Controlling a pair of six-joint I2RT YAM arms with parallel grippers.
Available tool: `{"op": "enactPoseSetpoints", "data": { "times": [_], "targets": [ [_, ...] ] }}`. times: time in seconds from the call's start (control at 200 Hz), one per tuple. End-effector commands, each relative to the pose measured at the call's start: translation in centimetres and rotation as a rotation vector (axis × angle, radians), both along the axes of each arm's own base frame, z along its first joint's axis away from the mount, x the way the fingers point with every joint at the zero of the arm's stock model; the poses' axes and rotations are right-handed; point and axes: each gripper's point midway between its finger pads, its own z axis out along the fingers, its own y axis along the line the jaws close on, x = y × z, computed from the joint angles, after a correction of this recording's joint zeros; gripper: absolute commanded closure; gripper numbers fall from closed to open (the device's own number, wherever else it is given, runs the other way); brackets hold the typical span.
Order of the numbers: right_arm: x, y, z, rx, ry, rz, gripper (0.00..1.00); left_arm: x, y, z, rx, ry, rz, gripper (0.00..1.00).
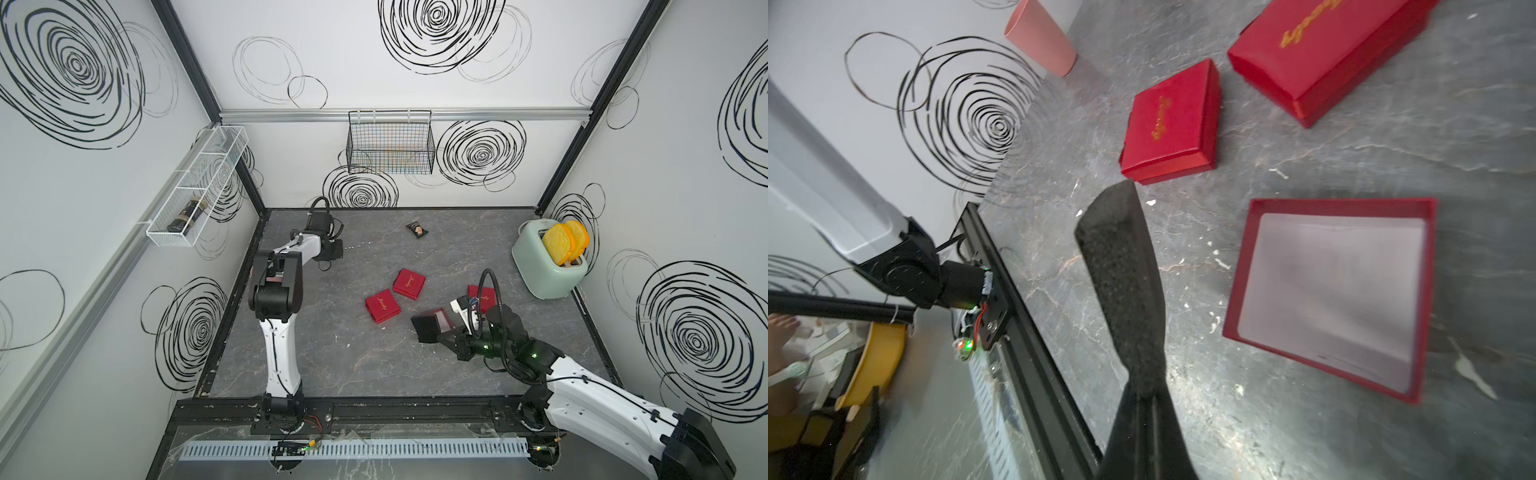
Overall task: Take the necklace out of the lift-off lid jewelry box
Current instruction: Place the necklace at the center of the board.
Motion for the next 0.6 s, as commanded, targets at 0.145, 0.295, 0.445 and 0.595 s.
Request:
{"op": "enactPoseSetpoints", "data": {
  "times": [0.145, 0.295, 0.445, 0.595],
  "targets": [
    [3.1, -2.2, -0.3, -0.118, -0.033, -0.170, 1.00, 0.1, 1.4, 2.6, -0.076, -0.110, 0.103, 0.90],
    [3.8, -3.1, -0.6, -0.187, -0.037, -0.206, 1.00, -0.8, 2.6, 3.6, -0.031, -0.148, 0.147, 0.78],
    [3.9, -3.6, -0.5, -0.218, -0.039, -0.219, 1.00, -2.0, 4.6, 5.5, 0.013, -0.195, 0.214, 0.76],
    [4.1, -3.9, -0.4, -0.227, -0.035, -0.231, 1.00, -3.4, 4.4, 7.9, 0.036, -0.263, 0.196, 0.68]
  ]
}}
